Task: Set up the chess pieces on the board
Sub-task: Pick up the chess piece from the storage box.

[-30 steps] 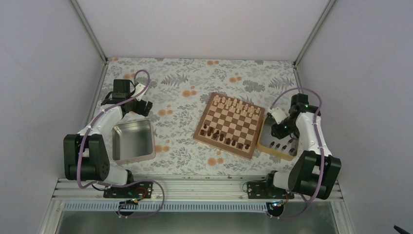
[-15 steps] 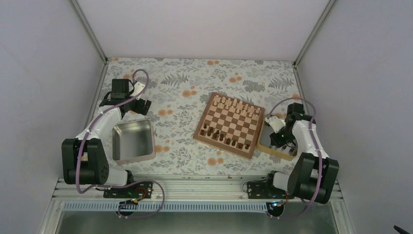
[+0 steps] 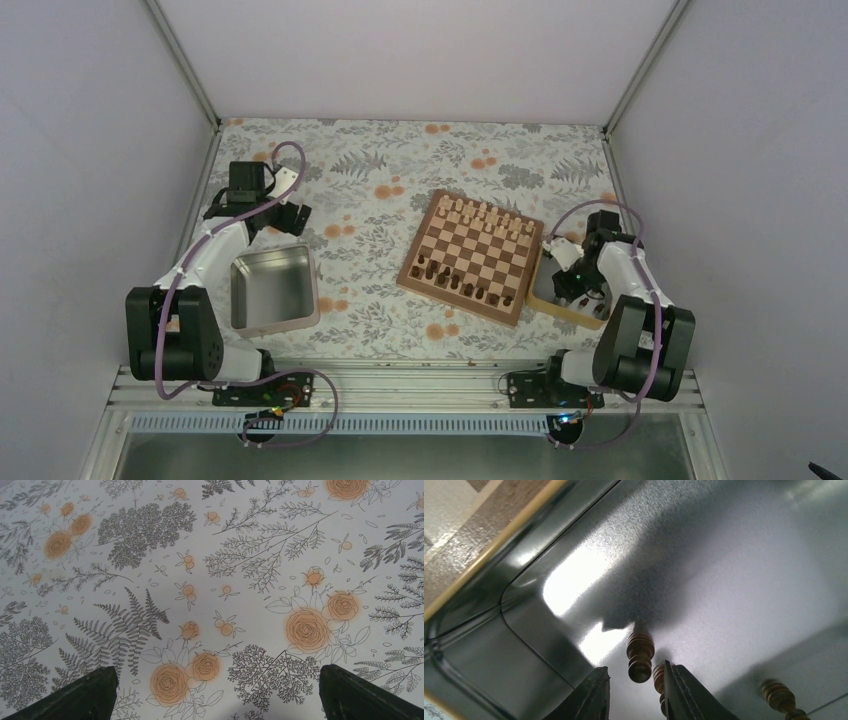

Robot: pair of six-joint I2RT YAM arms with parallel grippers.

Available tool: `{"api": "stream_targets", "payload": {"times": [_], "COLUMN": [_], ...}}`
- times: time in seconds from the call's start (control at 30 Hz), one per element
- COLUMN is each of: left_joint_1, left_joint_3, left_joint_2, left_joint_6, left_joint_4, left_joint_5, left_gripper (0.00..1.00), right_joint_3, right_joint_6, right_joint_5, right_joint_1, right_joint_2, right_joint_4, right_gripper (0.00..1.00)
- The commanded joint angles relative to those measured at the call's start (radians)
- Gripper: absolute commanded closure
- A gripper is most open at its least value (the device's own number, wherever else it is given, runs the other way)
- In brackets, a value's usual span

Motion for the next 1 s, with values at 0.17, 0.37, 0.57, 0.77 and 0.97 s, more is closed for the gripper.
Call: {"api": "stream_targets", "payload": {"times": [0.17, 0.37, 0.57, 0.77, 0.97], "left_joint_1": [-0.001, -0.001, -0.001, 0.000, 0.000], "left_joint_3": [0.008, 0.007, 0.007, 0.009, 0.010], "left_joint_2": [-0.019, -0.022, -0.024, -0.028, -0.028], "left_joint_6": [-0.008, -0.008, -0.006, -0.007, -0.008], "left_joint_4": [0.013, 0.010, 0.007, 0.007, 0.005], "left_joint_5": [0.029, 0.034, 0.042, 0.047, 0.048], "left_gripper": [0.00, 0.00, 0.00, 0.00, 0.00], "right_joint_3": [-0.015, -0.022, -0.014, 0.086, 0.276], "right_joint_6": [-0.011, -0.008, -0.006, -0.008, 0.002], "right_joint_5": [0.004, 0.011, 0.011, -0.023, -0.028], "right_joint_1": [0.000, 0.000, 0.000, 0.002, 0.043], "right_joint_2": [0.044, 0.070, 0.066, 0.007, -0.023], "right_joint_4": [0.060, 0.066, 0.060, -0.032, -0.177], "right_gripper": [0.69, 0.69, 0.82, 0.89, 0.89]}}
